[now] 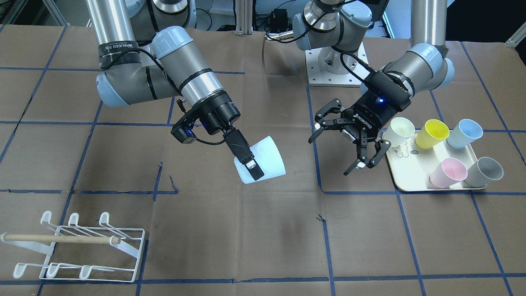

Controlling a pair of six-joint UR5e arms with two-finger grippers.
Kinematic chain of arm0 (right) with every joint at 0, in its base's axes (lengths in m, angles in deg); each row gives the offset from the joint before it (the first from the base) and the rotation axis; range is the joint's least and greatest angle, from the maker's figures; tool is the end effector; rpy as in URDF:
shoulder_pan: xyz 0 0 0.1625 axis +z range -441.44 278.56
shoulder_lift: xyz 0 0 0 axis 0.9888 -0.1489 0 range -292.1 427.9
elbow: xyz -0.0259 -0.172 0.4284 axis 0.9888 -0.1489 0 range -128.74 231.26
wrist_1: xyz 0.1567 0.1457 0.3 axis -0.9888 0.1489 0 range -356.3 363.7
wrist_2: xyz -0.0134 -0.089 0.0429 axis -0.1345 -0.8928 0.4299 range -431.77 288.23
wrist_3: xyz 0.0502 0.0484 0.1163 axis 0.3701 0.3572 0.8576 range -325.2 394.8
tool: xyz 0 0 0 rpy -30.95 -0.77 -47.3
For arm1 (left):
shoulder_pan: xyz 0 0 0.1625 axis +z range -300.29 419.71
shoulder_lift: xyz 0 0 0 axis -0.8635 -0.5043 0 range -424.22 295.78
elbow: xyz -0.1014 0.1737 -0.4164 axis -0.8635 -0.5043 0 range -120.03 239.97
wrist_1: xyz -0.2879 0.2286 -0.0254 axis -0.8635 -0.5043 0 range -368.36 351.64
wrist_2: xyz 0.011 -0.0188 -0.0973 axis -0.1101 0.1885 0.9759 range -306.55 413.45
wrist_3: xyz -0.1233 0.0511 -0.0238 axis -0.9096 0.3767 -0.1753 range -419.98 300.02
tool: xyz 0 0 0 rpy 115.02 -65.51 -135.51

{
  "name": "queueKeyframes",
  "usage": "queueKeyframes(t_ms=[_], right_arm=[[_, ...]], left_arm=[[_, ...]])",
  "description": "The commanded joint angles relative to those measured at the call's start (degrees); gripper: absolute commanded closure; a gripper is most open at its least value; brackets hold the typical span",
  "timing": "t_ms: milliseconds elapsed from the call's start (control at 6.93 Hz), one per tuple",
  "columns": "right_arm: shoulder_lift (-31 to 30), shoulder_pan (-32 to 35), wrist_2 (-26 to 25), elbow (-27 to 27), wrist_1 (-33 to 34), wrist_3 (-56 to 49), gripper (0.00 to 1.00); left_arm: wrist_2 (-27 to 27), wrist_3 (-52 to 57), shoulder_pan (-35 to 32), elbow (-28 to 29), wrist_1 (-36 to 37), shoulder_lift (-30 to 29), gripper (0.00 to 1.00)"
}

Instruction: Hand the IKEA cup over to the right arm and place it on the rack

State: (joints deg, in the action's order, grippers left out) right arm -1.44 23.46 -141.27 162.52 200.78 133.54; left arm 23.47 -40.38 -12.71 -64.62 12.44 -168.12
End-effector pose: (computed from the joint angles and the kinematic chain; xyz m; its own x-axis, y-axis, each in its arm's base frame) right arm 0.3227 -0.5101 0.4028 0.0185 0.4846 -0.8746 0.8303 0.4799 0.2835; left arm -0.1046 -0.5000 0.4109 -0.7141 0.6953 0.0821 0.1054 0.2227 -0.9692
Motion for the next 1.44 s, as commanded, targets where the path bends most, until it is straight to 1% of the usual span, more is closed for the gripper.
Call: queueKeyframes(t_ms=[0,144,289,433,577,722,866,1011,1155,1299], right_arm=[[-0.53,-5.37,-0.02,-0.17,-0.21,-10.07,0.71],[-0.62,-8.27,-0.37,-0.26,-0.21,-23.19,0.71],[-0.53,-10.21,-0.46,-0.35,-0.21,-32.89,0.73],[-0.27,-11.10,-0.37,-1.56,-0.03,-41.08,0.77],[-0.18,-12.42,-0.46,-2.97,-0.12,-51.17,0.78],[-0.09,-15.04,-0.64,-4.29,-0.12,-61.19,0.78],[0.08,-16.55,-1.68,-4.65,-0.03,-72.34,0.78],[0.69,-17.61,-5.00,-4.83,0.06,-80.20,0.78],[2.35,-19.18,-6.77,-5.79,0.40,-84.28,0.82],[4.54,-20.16,-6.88,-7.45,0.67,-85.54,0.87]], left_arm=[[-9.86,0.00,1.68,0.32,-3.98,0.28,0.01],[-16.79,0.00,1.59,0.58,-8.54,1.41,0.01],[-24.09,0.00,0.89,1.80,-15.46,3.08,0.01],[-30.51,0.00,-0.94,5.99,-26.49,4.57,0.01],[-39.28,0.00,-5.40,12.30,-37.48,4.67,0.01],[-49.37,-1.40,-10.23,17.75,-46.46,4.41,0.01],[-55.39,-5.07,-13.84,22.85,-59.69,5.37,0.01],[-58.32,-8.76,-14.92,27.69,-74.27,6.42,0.01],[-58.35,-10.88,-15.20,30.26,-85.20,7.82,0.01],[-58.09,-12.90,-15.29,31.25,-94.71,10.54,0.01]])
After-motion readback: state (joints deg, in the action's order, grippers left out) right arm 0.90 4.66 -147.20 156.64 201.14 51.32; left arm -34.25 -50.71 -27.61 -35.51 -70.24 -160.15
